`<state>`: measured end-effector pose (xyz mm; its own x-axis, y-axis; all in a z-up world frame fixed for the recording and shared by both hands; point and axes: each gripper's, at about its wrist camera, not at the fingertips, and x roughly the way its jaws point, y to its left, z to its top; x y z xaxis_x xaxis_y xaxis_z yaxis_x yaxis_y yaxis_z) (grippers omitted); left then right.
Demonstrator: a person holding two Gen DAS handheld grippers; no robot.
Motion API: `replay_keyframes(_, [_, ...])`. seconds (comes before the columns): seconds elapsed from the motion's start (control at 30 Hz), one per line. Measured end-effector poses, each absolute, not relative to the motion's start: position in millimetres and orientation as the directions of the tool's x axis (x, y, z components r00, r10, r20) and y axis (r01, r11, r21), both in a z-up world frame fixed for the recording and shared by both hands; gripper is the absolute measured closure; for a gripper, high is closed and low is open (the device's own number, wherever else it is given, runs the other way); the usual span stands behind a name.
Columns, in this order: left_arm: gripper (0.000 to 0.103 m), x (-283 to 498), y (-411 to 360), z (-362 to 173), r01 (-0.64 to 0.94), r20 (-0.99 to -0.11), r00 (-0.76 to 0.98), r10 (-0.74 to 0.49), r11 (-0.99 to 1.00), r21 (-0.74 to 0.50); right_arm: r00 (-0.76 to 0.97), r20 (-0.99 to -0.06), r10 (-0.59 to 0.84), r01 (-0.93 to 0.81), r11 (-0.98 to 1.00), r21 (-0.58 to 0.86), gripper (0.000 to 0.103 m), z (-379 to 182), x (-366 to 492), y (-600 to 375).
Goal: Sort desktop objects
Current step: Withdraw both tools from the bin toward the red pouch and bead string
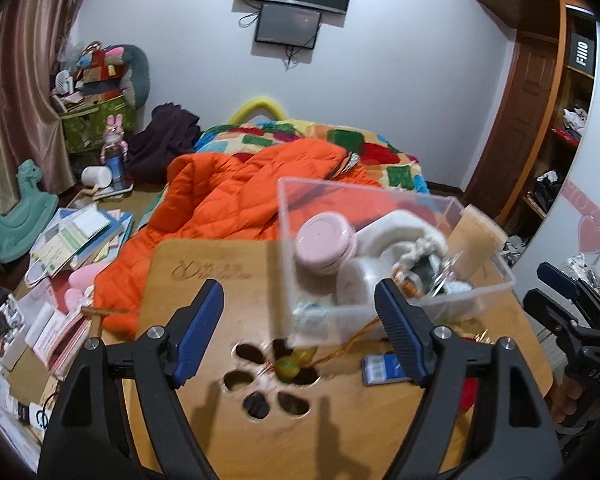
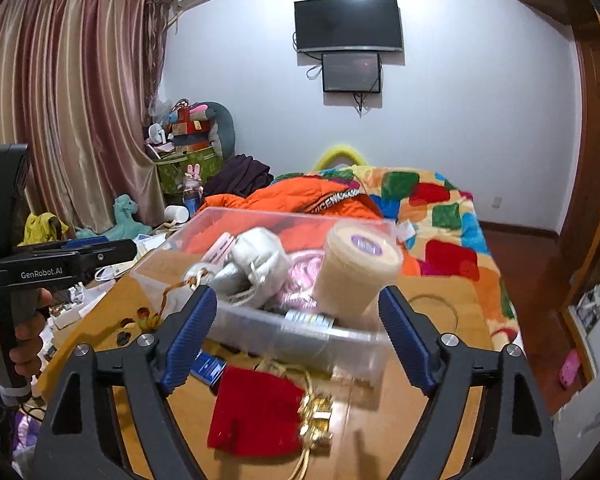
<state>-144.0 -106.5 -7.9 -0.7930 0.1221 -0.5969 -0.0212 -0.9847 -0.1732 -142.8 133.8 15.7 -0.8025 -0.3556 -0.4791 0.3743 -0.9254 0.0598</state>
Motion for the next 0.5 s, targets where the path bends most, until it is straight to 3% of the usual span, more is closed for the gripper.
replay_keyframes(0.5, [0.025,-136,-99,-72,-0.026,-0.713,-0.692,0.115,-0.991,-0.135,-0.731,-0.59,-0.342,0.358,-0.929,0.095,0.022,-31,-132,142])
